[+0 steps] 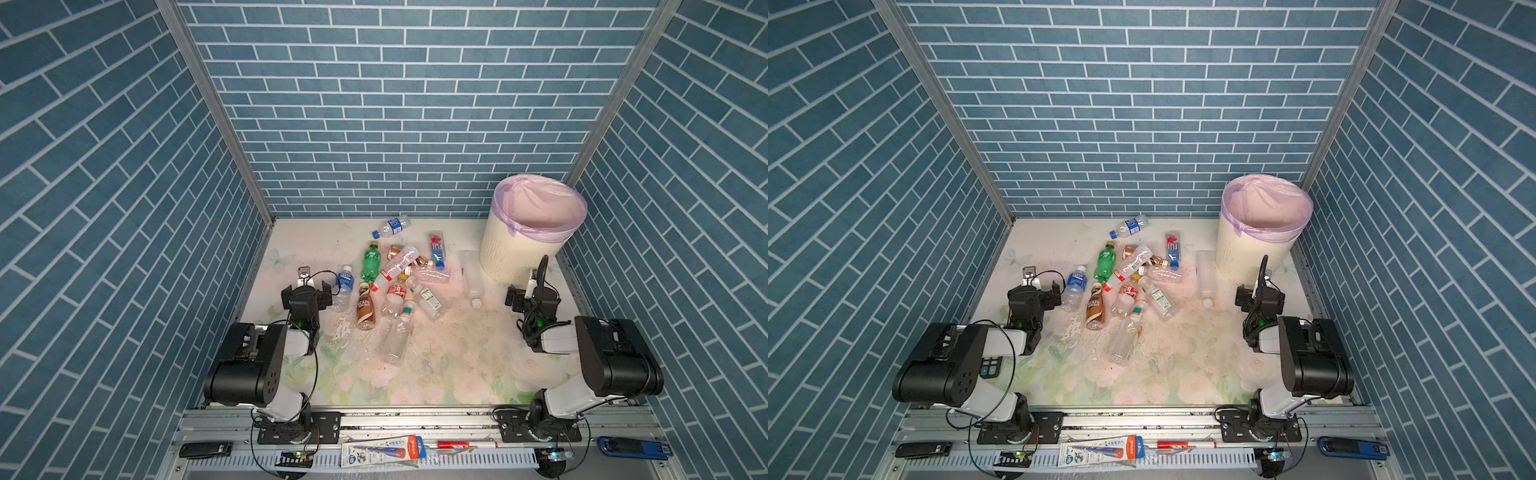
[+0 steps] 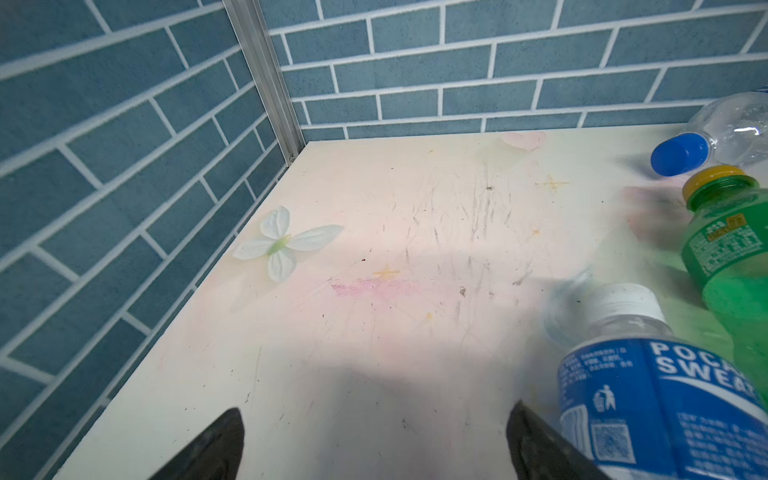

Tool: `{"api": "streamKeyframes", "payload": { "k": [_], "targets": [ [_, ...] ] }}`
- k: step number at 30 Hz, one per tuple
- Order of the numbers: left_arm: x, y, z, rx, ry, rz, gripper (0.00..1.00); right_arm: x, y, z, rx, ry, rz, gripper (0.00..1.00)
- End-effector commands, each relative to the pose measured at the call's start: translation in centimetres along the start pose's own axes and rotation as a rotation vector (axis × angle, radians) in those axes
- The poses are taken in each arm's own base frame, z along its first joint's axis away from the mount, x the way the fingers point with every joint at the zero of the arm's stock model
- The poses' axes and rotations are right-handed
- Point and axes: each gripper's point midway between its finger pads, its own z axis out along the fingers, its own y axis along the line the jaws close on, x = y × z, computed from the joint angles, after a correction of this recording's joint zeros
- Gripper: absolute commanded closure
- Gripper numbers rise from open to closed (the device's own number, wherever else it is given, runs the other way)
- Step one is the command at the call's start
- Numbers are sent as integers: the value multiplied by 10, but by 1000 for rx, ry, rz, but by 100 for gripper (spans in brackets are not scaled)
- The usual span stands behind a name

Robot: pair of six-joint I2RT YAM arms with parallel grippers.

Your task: Throw the plastic bottles in the bin

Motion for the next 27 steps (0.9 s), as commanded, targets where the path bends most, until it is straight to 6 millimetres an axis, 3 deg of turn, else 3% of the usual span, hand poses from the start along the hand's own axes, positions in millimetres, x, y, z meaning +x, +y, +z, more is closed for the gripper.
{"api": "streamKeyframes", "payload": {
  "k": [1, 27],
  "targets": [
    [-11, 0, 2, -3, -28, -1, 1, -21, 0, 1, -3, -56, 13, 1],
    [-10, 0, 2, -3, -27, -1, 1, -21, 0, 2, -8, -48, 17, 1]
  ]
}}
